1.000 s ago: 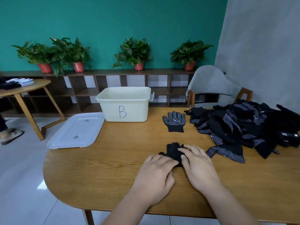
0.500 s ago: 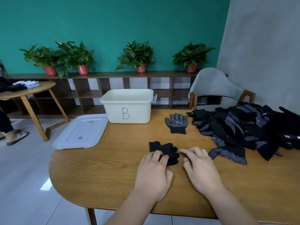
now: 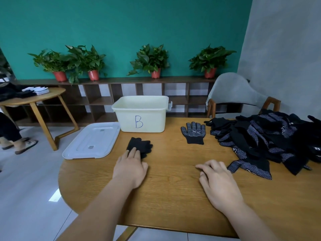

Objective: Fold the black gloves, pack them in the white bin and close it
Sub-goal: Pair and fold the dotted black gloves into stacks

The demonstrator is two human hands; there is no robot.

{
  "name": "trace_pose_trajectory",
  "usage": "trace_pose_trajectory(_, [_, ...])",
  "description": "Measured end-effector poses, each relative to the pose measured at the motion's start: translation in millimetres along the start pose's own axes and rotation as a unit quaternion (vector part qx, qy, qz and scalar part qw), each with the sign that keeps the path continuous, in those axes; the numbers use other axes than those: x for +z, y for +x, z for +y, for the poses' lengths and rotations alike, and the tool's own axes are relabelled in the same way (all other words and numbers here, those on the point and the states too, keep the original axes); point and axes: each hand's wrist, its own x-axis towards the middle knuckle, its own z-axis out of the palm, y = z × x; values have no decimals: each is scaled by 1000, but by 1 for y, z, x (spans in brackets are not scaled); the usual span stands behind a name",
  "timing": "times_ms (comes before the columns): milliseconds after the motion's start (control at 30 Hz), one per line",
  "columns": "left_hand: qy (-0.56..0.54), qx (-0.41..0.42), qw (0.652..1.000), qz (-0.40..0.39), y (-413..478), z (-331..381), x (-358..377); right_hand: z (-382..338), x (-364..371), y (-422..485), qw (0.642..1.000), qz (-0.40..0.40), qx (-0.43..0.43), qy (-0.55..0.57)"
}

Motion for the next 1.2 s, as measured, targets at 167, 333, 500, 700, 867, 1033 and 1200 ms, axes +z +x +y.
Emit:
trace_pose_trajectory(167, [-16, -20, 999, 26, 8, -22, 11, 1, 3, 1, 1000, 3, -1, -6])
trace_pose_trajectory(333, [30, 28, 998, 52, 16, -20, 7, 0, 4, 2, 1000, 2, 1, -15])
trace_pose_trajectory(500, [-12, -13, 1000, 20, 35, -34, 6, 0, 4, 2, 1000, 5, 8, -13])
trace_pose_trajectory(700, [-22, -12, 999, 29, 40, -36, 14, 0, 3, 3, 1000, -2, 7, -21])
trace_pose_trajectory(867, [-5, -20, 996, 82, 33, -34, 14, 0, 3, 2, 1000, 0, 4, -20])
trace_pose_trajectory(1033, [0, -17, 998, 63, 33, -33, 13, -2, 2, 2, 1000, 3, 3, -17])
trace_pose_trajectory(1200, [27, 2, 998, 60, 28, -26, 11, -6, -1, 2, 1000, 9, 3, -12])
